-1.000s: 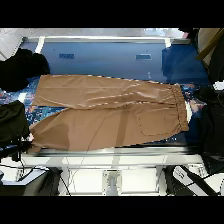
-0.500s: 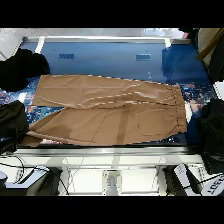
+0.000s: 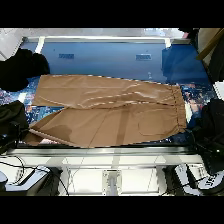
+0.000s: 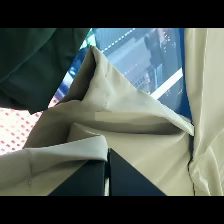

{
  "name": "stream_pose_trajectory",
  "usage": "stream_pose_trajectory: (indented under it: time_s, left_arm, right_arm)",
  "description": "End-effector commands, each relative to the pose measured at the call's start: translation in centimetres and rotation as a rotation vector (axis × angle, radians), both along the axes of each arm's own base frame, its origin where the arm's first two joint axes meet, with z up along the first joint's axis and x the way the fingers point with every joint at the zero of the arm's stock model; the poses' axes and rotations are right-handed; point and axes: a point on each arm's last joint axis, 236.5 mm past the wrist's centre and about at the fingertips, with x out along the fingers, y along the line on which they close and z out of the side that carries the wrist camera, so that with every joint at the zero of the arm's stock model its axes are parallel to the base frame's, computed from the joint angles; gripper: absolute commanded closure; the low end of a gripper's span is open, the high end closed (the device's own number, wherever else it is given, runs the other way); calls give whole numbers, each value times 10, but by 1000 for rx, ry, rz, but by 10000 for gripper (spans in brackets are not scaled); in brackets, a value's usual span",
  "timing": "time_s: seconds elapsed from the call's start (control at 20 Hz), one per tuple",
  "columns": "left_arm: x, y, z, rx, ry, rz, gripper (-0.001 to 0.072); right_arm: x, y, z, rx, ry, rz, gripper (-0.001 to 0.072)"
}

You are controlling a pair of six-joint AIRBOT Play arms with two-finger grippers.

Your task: Fold the clothes and pants, and hang the long-sleeved shirts on hangers.

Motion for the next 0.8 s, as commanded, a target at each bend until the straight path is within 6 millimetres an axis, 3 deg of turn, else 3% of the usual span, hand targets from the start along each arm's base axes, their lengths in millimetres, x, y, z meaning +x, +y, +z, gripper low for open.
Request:
stream_pose_trajectory:
  time_s: [0.0, 0.15, 0.3, 0.55, 0.65, 0.75]
  left_arm:
    - [1, 0, 1, 9, -5, -11, 697]
    - [1, 0, 1, 11, -5, -13, 697]
    - [1, 0, 1, 11, -5, -14, 697]
    - [0, 0, 0, 12, -2, -16, 697]
    - [0, 0, 0, 12, -2, -16, 697]
    - [0, 0, 0, 12, -2, -16, 697]
  right_arm:
    - [-4, -7, -18, -23, 15, -70, 167]
    - [-6, -4, -31, -7, 26, -84, 167]
    - [7, -9, -28, -3, -36, -101, 170]
    - [8, -14, -36, 6, -34, -123, 172]
    - [15, -14, -35, 12, -64, -119, 234]
    - [23, -14, -38, 6, -66, -122, 234]
